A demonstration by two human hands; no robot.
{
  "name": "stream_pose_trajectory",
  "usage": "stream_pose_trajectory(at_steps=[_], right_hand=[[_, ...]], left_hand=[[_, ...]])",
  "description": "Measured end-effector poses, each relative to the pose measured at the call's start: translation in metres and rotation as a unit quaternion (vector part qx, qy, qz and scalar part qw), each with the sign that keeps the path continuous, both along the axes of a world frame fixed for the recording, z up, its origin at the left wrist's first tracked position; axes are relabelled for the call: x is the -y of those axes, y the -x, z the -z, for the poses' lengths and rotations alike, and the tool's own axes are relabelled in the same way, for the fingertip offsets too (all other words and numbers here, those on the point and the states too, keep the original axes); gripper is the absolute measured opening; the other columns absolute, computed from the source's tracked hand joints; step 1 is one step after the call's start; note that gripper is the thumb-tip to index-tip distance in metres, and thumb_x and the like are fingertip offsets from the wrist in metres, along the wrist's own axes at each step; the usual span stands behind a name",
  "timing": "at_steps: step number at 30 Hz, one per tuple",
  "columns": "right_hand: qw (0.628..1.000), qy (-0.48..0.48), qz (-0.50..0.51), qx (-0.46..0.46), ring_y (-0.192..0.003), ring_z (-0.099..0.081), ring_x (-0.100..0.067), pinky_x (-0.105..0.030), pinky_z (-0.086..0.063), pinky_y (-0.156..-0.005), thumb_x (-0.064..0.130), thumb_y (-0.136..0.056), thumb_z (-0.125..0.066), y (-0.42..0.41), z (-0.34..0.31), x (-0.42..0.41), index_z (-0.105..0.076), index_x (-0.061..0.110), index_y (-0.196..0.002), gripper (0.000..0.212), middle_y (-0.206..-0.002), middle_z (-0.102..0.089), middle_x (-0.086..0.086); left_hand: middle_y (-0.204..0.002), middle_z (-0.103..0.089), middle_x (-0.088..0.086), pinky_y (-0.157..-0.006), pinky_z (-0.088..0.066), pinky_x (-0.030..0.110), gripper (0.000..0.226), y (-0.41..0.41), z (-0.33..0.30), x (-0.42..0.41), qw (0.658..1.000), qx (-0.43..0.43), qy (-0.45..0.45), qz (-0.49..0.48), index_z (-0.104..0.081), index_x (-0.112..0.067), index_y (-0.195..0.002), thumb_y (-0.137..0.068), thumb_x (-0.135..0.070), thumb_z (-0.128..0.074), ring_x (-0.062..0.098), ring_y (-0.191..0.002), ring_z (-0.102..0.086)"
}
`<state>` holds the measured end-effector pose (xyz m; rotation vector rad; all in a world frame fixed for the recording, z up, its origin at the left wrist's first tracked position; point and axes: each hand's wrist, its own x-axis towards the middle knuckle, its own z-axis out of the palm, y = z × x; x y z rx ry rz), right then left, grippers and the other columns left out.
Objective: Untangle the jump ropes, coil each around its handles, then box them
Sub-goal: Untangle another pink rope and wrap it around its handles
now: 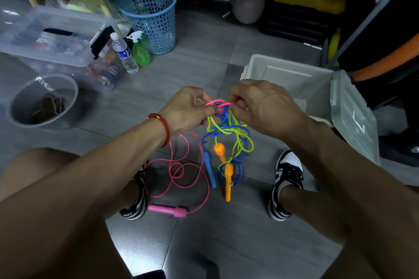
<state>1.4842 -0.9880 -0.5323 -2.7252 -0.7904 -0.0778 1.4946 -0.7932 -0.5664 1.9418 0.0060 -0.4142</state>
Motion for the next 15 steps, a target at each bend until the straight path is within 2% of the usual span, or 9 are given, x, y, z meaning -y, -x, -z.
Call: stream_pose_trajectory(at_steps=[2,4,5,7,9,11,15], right_hand=[[0.995,-0.076,-0.020,-0.058,-0.076,-0.054,-0.013,-0.029,-0.045,-0.070,0.032,-0.089,-0.062,-0.006,0.004,0.006,-0.068,0.020,-0.089,0.014,-0.085,-0.052,0.007],[0.988,-0.111,-0.007,-0.108,-0.078,-0.057,-0.012,-0.018,-0.043,-0.070,0.025,-0.090,-0.071,-0.008,0.006,0.009,-0.074,0.016,-0.087,0.010,-0.090,-0.056,0.002],[0.986,-0.111,-0.005,-0.123,-0.079,-0.058,-0.012,-0.017,-0.043,-0.070,0.023,-0.089,-0.073,-0.009,0.008,0.010,-0.075,0.016,-0.086,0.008,-0.092,-0.058,0.001],[0.985,-0.095,-0.026,-0.139,-0.079,-0.058,-0.012,-0.024,-0.046,-0.075,0.018,-0.088,-0.074,-0.008,0.011,0.009,-0.074,0.014,-0.085,0.006,-0.093,-0.060,0.002],[0.983,-0.087,-0.065,-0.150,-0.083,-0.060,-0.014,-0.033,-0.049,-0.082,0.018,-0.089,-0.072,-0.007,0.012,0.008,-0.072,0.016,-0.084,0.005,-0.094,-0.063,0.004],[0.980,-0.077,-0.095,-0.158,-0.090,-0.061,-0.014,-0.037,-0.048,-0.087,0.019,-0.092,-0.070,-0.008,0.012,0.009,-0.071,0.018,-0.087,0.005,-0.100,-0.065,0.005],[0.973,-0.094,-0.124,-0.171,-0.094,-0.061,-0.010,-0.031,-0.047,-0.088,0.029,-0.096,-0.061,-0.006,0.006,0.009,-0.068,0.019,-0.094,0.013,-0.101,-0.066,0.008]], left_hand=[[-0.065,-0.070,0.008,-0.045,-0.038,0.022,0.013,-0.002,0.002,-0.001,1.000,-0.012,-0.014,-0.022,-0.064,-0.006,-0.088,-0.085,-0.011,-0.076,0.008,-0.043,-0.049],[-0.060,-0.071,0.002,-0.043,-0.039,0.020,0.014,-0.003,0.004,-0.002,0.999,-0.020,-0.023,-0.033,-0.064,-0.008,-0.086,-0.084,-0.011,-0.077,0.008,-0.042,-0.050],[-0.059,-0.070,0.001,-0.044,-0.041,0.020,0.014,-0.003,0.006,-0.002,0.999,-0.020,-0.027,-0.039,-0.063,-0.011,-0.084,-0.083,-0.011,-0.077,0.009,-0.043,-0.051],[-0.062,-0.071,0.002,-0.054,-0.048,0.025,0.013,-0.005,0.011,-0.003,0.998,-0.001,-0.034,-0.060,-0.065,-0.017,-0.079,-0.080,-0.016,-0.077,0.012,-0.049,-0.056],[-0.063,-0.069,0.000,-0.060,-0.049,0.030,0.011,-0.006,0.014,-0.004,0.995,0.028,-0.045,-0.079,-0.066,-0.019,-0.071,-0.073,-0.025,-0.075,0.013,-0.053,-0.056],[-0.056,-0.061,-0.001,-0.053,-0.043,0.024,0.012,-0.007,0.013,-0.003,0.994,0.023,-0.031,-0.100,-0.065,-0.018,-0.068,-0.078,-0.019,-0.073,0.009,-0.046,-0.051],[-0.051,-0.050,0.007,-0.037,-0.033,0.015,0.012,-0.007,0.010,-0.002,0.992,-0.007,-0.022,-0.121,-0.061,-0.007,-0.078,-0.089,-0.009,-0.065,0.007,-0.033,-0.041]])
